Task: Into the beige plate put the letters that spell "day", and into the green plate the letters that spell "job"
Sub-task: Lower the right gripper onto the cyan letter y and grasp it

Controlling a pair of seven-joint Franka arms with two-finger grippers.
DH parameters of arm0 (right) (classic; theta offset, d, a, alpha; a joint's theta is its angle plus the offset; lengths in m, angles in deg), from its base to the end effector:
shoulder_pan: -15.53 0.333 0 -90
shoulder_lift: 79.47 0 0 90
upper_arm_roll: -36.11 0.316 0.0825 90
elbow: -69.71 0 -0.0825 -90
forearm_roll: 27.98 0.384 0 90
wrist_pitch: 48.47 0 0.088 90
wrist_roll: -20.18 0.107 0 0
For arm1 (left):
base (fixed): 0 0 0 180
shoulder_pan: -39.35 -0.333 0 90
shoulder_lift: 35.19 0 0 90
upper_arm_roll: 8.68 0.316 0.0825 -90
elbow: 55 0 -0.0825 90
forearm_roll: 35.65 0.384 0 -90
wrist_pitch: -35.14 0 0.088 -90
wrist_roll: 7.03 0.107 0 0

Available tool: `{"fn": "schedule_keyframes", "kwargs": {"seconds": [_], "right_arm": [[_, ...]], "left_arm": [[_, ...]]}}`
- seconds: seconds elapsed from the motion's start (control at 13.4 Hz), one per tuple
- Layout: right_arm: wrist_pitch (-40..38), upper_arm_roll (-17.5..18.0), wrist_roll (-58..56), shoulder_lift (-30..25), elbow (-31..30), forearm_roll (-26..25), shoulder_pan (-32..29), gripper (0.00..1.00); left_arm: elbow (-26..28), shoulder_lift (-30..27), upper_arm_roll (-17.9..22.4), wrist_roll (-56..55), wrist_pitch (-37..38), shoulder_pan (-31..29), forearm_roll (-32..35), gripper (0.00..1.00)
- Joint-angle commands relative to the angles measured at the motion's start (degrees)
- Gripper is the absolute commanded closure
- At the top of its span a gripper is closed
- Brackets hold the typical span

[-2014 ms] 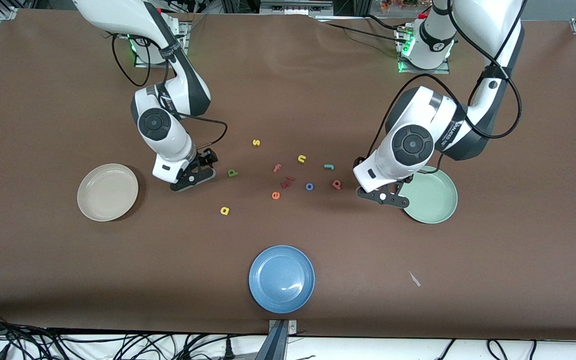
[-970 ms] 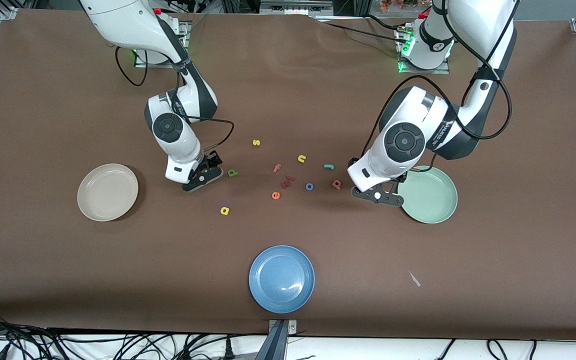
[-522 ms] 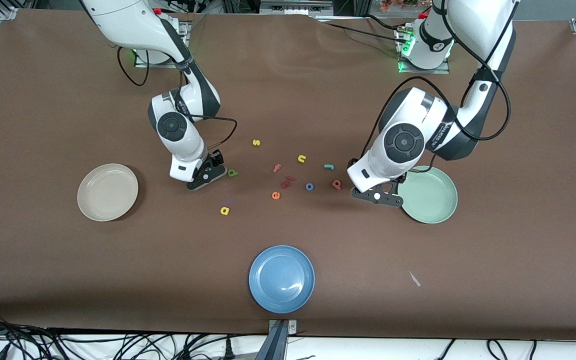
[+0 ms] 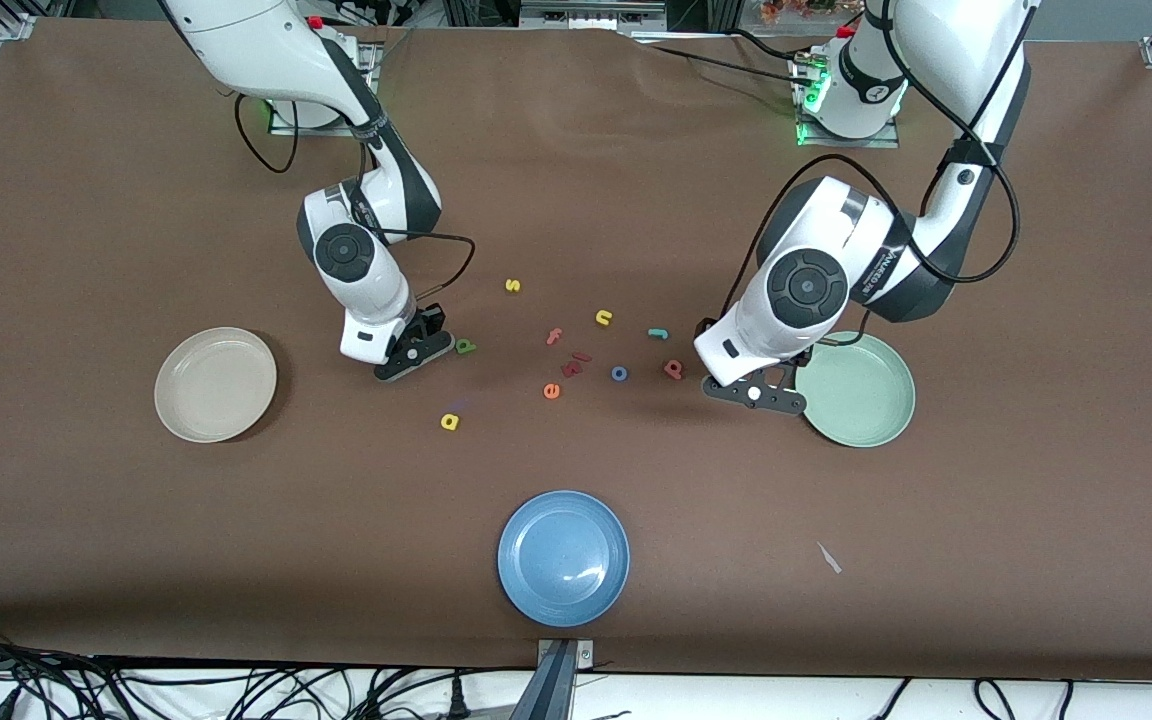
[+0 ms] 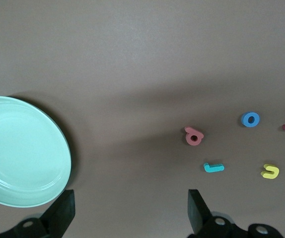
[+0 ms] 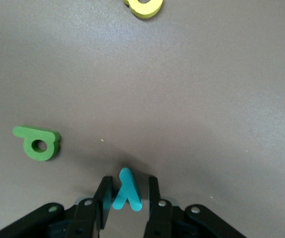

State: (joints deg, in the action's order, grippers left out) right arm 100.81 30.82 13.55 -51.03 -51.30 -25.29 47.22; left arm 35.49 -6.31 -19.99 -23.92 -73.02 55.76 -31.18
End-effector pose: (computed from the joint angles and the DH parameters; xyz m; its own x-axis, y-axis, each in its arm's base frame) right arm 0.5177 0.2554 0.1768 0.8540 0.5203 -0.0022 0.5202 -0.8538 0.0198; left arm 0.5992 -0.2898 0.3365 0.9629 -0.1977 -0.1838 -0.2062 -0.9781 -0.0281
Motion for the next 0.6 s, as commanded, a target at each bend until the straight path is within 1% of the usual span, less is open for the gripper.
{"fn": "schedule_keyframes", "kwargs": {"seconds": [0.0,0.07,0.3,0.45,0.52], "right_arm": [[1.1,0.1,-0.23,0.38,-0.72,0.31,0.22,0.81],[1.1,0.1,-0.23,0.38,-0.72,0.31,0.22,0.87],[0.58,0.1,0.12,0.21,-0.29,0.48,0.14,0.99],[-0.56,-0.16,-0.23,-0.49,0.15,0.75,-0.04,1.0],[-2.66,-0.25,-0.23,-1.02,1.29,0.83,-0.22,1.0]], "left_arm": [[0.82,-0.41,0.24,-0.87,-1.01,0.29,0.54,0.0],[1.17,-0.41,0.24,-0.87,-1.27,0.29,0.54,0.0],[1.97,-0.41,0.24,-0.87,-3.02,0.2,0.54,0.0],[2.32,0.38,0.24,-1.48,-5.13,0.11,0.54,0.0],[2.32,0.39,0.24,-2.44,-5.14,0.29,0.54,0.01]]}}
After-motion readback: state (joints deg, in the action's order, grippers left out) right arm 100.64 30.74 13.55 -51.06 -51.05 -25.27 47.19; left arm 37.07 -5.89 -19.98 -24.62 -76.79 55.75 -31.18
